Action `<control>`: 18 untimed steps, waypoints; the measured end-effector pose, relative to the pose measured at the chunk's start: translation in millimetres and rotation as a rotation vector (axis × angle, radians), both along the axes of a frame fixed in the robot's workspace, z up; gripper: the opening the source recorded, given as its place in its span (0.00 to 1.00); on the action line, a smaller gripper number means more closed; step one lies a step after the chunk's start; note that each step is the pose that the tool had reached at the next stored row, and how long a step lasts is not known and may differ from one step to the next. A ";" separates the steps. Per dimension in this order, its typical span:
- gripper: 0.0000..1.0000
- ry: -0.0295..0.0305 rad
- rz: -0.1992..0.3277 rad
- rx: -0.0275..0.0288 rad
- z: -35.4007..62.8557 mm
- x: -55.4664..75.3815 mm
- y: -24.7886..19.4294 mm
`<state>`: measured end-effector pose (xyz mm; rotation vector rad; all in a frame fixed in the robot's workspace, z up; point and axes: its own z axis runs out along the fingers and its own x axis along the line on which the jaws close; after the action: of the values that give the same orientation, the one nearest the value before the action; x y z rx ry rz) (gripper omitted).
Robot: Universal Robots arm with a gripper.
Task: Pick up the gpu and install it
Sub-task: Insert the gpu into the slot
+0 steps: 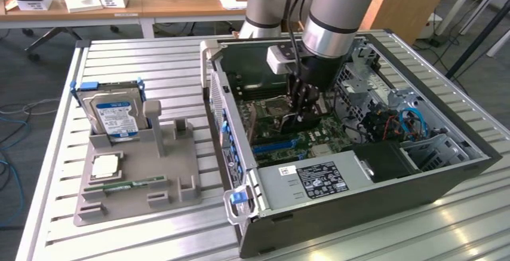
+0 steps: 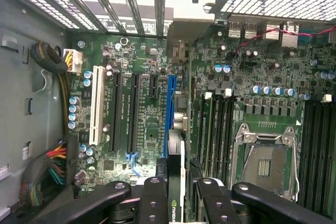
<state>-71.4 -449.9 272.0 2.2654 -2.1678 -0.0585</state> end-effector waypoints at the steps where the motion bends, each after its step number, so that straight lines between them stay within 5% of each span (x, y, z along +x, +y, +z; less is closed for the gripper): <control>1: 0.26 -0.0001 0.000 0.0001 0.0 -1.1 0.0; 18: 0.26 -0.0007 0.000 0.0000 0.0 -9.3 -4.2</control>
<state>-80.6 -454.2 272.0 2.2657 -2.1683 -0.0578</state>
